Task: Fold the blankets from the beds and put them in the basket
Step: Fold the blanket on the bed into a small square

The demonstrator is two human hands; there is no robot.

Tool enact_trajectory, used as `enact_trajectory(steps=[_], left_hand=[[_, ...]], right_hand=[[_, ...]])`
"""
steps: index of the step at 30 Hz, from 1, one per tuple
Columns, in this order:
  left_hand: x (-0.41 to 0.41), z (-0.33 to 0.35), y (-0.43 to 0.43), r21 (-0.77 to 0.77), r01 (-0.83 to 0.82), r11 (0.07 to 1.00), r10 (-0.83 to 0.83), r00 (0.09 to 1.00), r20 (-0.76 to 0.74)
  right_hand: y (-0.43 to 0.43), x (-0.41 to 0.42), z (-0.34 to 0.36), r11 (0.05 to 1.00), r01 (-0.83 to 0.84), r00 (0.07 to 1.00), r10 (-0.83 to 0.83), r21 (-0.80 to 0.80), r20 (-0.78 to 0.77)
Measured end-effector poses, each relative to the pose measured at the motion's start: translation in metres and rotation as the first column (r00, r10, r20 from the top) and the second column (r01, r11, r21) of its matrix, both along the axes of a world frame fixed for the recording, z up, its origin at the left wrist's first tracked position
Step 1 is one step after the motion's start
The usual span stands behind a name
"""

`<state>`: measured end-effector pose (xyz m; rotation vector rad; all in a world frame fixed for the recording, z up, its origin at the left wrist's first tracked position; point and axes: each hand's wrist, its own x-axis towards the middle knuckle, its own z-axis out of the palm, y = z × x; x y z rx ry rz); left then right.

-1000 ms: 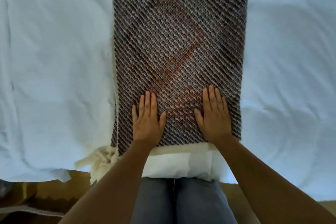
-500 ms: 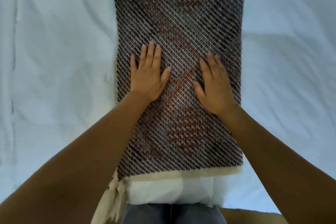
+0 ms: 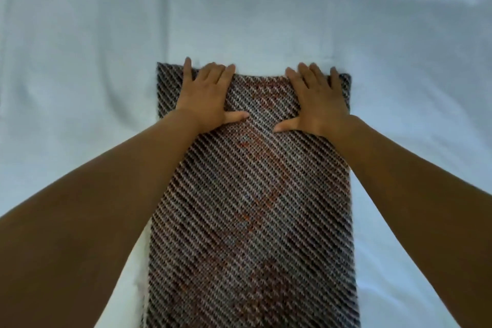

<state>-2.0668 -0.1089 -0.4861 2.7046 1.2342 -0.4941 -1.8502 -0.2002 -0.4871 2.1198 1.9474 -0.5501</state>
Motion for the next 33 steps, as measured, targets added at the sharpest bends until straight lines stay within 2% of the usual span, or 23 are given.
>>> enact_trajectory(steps=[3,6,8,10,13,21,33], left_hand=[[0.009,0.010,0.020,-0.022,0.019,1.000,-0.020,0.999,-0.036],[0.011,0.022,0.034,-0.152,-0.032,0.988,0.024,0.998,-0.053],[0.008,0.032,0.035,-0.185,-0.047,0.982,0.031,0.995,-0.091],[0.006,0.042,0.030,-0.146,-0.009,0.989,-0.004,0.996,-0.086],[-0.002,0.057,0.010,-0.053,0.028,0.998,-0.027,1.000,0.012],[-0.036,0.098,-0.072,0.197,-0.054,0.979,0.015,0.981,0.194],[-0.118,0.122,-0.258,0.214,-0.145,0.966,0.045,0.909,0.413]], right_hand=[[0.016,0.008,0.004,1.000,0.009,1.000,-0.009,0.006,0.014],[0.022,0.012,0.010,0.998,0.058,0.997,-0.058,0.002,0.045],[0.022,0.014,0.016,0.996,0.092,0.994,-0.090,-0.017,0.063],[0.018,0.014,0.024,0.998,0.070,0.994,-0.069,-0.007,0.090],[0.003,0.010,0.039,0.990,-0.007,0.995,-0.008,0.144,0.104],[-0.086,-0.013,0.086,0.907,-0.055,0.998,0.035,0.417,0.056],[-0.255,-0.084,0.113,0.865,-0.045,0.999,0.050,0.500,0.003]])
